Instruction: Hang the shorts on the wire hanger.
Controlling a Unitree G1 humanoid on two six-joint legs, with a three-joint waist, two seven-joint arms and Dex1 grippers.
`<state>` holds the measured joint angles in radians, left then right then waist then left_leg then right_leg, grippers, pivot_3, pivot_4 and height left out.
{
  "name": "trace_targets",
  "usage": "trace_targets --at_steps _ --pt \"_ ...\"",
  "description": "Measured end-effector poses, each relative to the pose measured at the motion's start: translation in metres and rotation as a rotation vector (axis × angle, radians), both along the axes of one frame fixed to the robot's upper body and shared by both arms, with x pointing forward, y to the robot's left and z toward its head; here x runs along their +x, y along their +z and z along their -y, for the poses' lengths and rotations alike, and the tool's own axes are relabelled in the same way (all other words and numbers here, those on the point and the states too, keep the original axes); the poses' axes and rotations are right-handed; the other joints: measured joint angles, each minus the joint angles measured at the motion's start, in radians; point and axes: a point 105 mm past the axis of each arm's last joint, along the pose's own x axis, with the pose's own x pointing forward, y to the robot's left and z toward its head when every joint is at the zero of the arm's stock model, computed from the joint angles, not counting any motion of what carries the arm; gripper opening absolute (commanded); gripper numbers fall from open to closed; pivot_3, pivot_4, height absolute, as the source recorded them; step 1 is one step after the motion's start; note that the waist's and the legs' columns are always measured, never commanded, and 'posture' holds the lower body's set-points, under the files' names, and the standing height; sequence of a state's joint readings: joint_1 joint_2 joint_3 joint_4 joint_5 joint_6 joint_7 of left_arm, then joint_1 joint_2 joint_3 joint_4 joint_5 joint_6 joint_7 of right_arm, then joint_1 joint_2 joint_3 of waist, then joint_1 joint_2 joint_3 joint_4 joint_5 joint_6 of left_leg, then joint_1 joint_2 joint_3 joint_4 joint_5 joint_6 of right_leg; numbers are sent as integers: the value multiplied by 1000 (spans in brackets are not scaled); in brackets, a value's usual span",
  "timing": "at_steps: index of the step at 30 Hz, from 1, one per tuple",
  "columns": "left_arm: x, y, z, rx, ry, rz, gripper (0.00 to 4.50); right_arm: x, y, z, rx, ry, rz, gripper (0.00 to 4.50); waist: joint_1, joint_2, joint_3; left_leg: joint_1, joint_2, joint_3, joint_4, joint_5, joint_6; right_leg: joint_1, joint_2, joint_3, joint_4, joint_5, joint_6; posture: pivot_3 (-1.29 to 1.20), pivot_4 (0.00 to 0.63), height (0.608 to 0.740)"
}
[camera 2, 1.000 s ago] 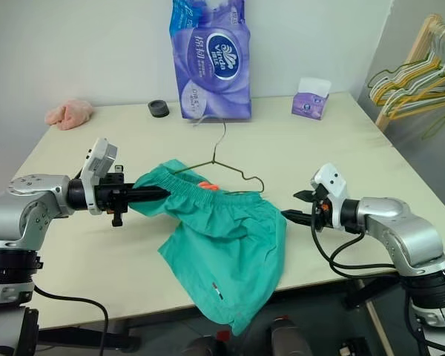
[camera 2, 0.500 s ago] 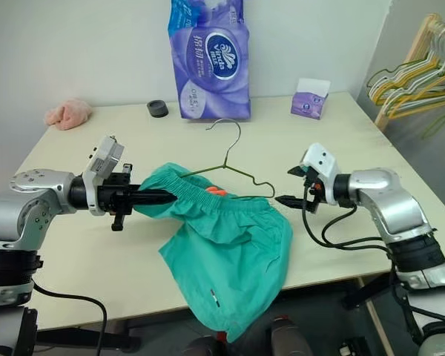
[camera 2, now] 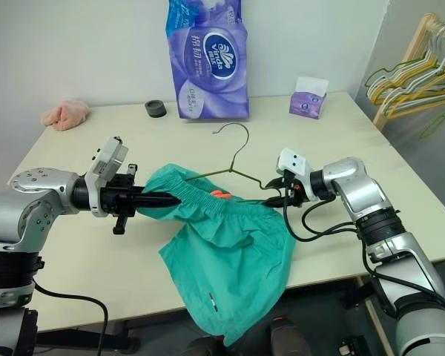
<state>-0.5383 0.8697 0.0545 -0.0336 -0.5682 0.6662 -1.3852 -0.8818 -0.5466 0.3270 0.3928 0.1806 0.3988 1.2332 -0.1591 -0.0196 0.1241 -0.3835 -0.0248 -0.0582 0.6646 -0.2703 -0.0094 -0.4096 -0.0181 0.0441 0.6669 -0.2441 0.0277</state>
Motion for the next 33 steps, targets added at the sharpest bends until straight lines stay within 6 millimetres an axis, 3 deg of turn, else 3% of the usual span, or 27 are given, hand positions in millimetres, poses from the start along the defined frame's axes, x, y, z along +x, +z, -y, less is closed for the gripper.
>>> trace_targets --at_steps 5,7,12,15,22,26,29,33 --pt "0 -3 0 18 -5 20 0 -3 9 -1 19 1 -6 442 0 0 0 0 0 0 0 0 0 0 0 0 0 0 0 -161 56 740" --pt "1 -3 -2 33 2 42 0 -10 9 0 14 28 -20 21 0 0 0 -1 0 -1 0 0 0 0 0 0 0 0 0 -164 56 740" --pt "5 -3 -4 57 23 77 0 -22 3 1 21 41 -72 21 -4 0 0 -1 0 -1 0 0 0 0 0 0 0 0 0 -167 58 740" --pt "16 -7 -6 52 80 71 664 -26 1 1 21 36 -89 0 -4 0 0 -1 0 -1 0 0 0 0 0 0 0 0 0 -169 60 740" --pt "24 -11 -10 104 106 160 2837 -28 10 -2 59 15 -77 0 -7 0 0 -1 0 -1 0 0 0 -1 -1 0 0 0 0 -166 62 740" --pt "40 -10 -20 79 212 201 2837 -30 10 -1 72 -12 -90 0 -3 0 0 -1 0 -1 0 0 0 -1 -1 0 0 0 0 -163 62 740" --pt "53 3 -35 22 322 226 2837 -35 8 -1 72 -19 -111 0 -4 0 0 -2 0 -1 1 0 0 -1 -1 0 0 0 0 -162 63 740" --pt "52 20 -54 -7 375 244 2837 -40 7 1 59 -38 -129 0 -6 0 0 -2 0 -2 0 0 0 -2 -1 -1 0 0 0 -157 64 740"
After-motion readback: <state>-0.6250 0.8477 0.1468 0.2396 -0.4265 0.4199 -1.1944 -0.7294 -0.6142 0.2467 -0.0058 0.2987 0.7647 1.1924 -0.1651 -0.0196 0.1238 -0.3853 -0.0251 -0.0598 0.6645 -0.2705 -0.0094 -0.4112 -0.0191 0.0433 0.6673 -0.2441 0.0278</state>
